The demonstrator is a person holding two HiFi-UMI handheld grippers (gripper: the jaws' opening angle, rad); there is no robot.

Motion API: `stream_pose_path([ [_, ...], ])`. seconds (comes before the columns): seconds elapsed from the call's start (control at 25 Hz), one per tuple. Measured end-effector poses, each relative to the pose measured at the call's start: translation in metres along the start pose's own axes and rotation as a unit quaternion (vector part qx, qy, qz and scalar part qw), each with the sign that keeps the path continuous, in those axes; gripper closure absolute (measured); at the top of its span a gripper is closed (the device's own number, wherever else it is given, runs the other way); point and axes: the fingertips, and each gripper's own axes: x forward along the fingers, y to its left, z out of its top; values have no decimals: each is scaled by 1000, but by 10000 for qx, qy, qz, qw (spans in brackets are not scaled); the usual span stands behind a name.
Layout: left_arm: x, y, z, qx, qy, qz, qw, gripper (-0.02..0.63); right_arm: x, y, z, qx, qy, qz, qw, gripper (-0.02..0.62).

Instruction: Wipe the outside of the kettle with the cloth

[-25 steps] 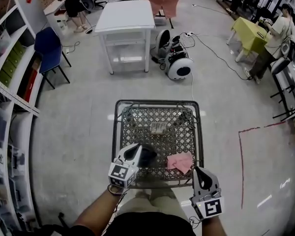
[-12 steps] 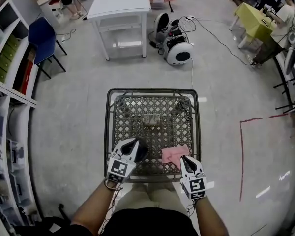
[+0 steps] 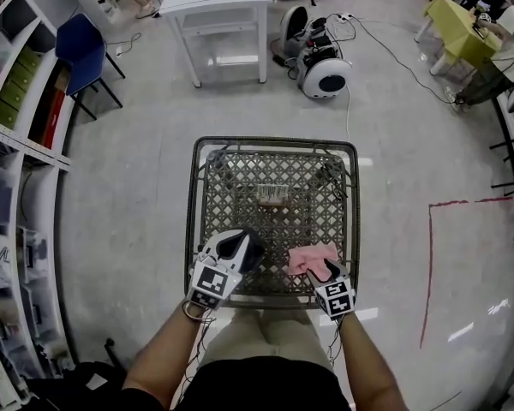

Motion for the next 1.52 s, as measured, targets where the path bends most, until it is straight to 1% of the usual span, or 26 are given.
stream_pose_path([
  [0.08,0,-2,1,-144,29,-30,9999,597,15,-8,-14,43,253,-2,9997,360],
  [0.12,0,-2,1,-145,32,-39,9999,597,22,-12,-21,94,360,-11,9993,354],
  [0.2,-1,2,-1,-34,8,-85,10000,597,36,-18,-31,160,532,-33,9985,350],
  [0.32,-1,4,-2,15,20,-215,9998,597,51,-24,-38,88,770,-43,9970,347],
  [0.44,1,2,-4,41,188,-304,9994,597,61,-28,-51,37,1109,-63,9938,347],
  [0.56,3,1,-5,-28,317,-350,9989,597,65,-32,-55,-91,1226,-223,9922,347],
  [0.68,4,0,-4,-22,317,-411,9986,597,66,-33,-53,-105,1231,-311,9919,348],
  [0.72,3,-1,-5,16,309,-432,9986,597,67,-32,-54,-90,1242,-293,9918,373],
  [0.8,4,-2,-5,72,300,-448,9985,597,67,-26,-56,15,1340,-198,9908,528],
  [0.84,4,-2,-6,80,303,-449,9985,597,67,-23,-57,78,1413,-161,9898,557],
  [0.92,5,-2,-6,69,321,-456,9984,597,68,-18,-58,98,1493,-146,9886,568],
  [1.0,3,-1,-7,55,337,-472,9983,597,68,-18,-58,98,1514,-224,9882,571],
  [1.12,2,-1,-8,88,352,-494,9981,597,63,-14,-42,265,1367,-293,9898,572],
  [1.2,3,-2,-8,118,374,-497,9980,597,65,-7,-18,143,1136,-195,9932,572],
  [1.32,4,-3,-7,35,437,-536,9976,597,68,13,24,124,690,152,9974,572],
  [1.4,4,-5,-5,-41,469,-600,9971,597,70,28,58,98,275,433,9986,572],
  [1.52,8,-7,-3,-107,482,-672,9965,597,68,55,109,-370,-327,919,9945,572],
])
